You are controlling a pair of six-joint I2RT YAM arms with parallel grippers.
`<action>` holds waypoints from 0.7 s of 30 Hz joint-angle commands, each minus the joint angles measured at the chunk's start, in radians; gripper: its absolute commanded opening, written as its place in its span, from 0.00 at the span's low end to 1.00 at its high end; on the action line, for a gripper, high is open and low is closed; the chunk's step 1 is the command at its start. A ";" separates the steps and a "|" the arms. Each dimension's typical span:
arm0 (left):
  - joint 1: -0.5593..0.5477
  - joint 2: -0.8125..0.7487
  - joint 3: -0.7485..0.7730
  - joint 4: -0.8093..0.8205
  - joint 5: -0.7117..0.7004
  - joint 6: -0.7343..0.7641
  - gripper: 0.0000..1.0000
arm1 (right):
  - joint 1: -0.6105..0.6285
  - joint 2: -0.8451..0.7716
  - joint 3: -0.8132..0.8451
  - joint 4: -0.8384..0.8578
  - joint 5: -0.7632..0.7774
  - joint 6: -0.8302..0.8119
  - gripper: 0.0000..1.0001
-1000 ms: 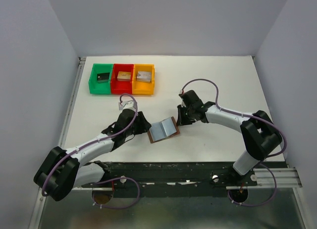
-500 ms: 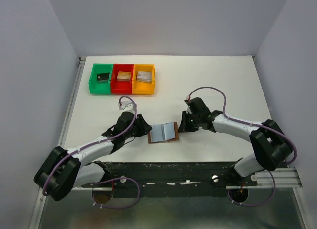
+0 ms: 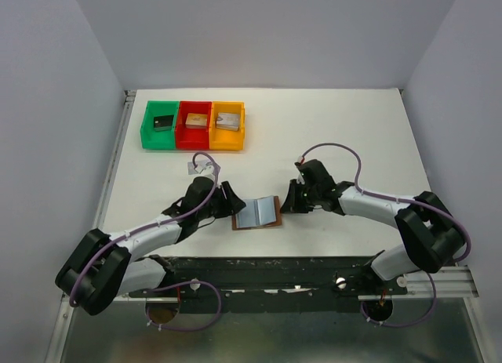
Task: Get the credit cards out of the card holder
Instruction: Remove the credit card from the card holder.
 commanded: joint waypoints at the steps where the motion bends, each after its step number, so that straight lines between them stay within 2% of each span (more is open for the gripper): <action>1: -0.005 0.033 0.018 -0.002 0.071 0.027 0.58 | -0.004 -0.024 -0.024 0.041 -0.022 0.015 0.00; 21: -0.014 0.136 0.053 0.031 0.146 0.054 0.56 | -0.004 -0.001 -0.044 0.099 -0.075 0.030 0.00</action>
